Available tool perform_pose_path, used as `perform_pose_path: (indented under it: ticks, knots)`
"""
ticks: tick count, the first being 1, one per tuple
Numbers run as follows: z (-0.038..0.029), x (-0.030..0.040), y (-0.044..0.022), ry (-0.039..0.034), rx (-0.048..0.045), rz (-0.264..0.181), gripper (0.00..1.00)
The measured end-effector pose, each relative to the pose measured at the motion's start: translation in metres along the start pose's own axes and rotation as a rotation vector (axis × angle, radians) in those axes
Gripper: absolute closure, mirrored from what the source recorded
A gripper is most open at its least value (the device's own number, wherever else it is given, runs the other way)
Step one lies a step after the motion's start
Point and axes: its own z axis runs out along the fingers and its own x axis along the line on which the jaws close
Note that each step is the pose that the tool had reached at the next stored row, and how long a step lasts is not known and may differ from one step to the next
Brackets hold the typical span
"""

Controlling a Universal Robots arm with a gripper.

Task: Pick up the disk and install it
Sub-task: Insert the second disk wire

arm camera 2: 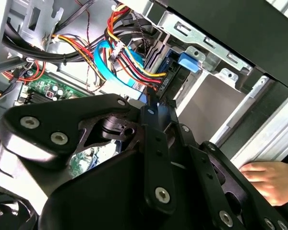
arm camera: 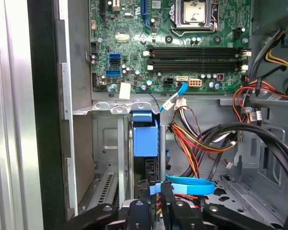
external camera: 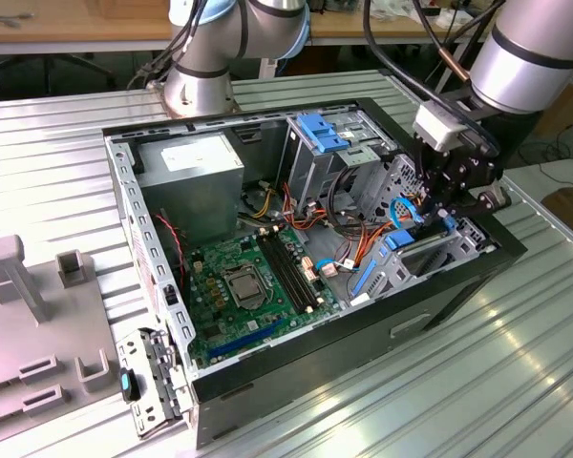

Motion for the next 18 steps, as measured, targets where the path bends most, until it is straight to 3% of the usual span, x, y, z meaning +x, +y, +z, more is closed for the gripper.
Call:
perform_pose_path:
  ticks: [4,7,9,18]
  knots:
    - [-0.0063,0.0000,-0.0007,-0.0001,0.0002,0.000,0.76]
    - [-0.0063,0.0000,-0.0007,-0.0003,0.0002,0.000,0.78]
    - [-0.0063,0.0000,-0.0008,-0.0002,0.0001,0.000,0.89]
    - [-0.0063,0.0000,-0.0008,-0.0004,0.0002,0.000,0.89]
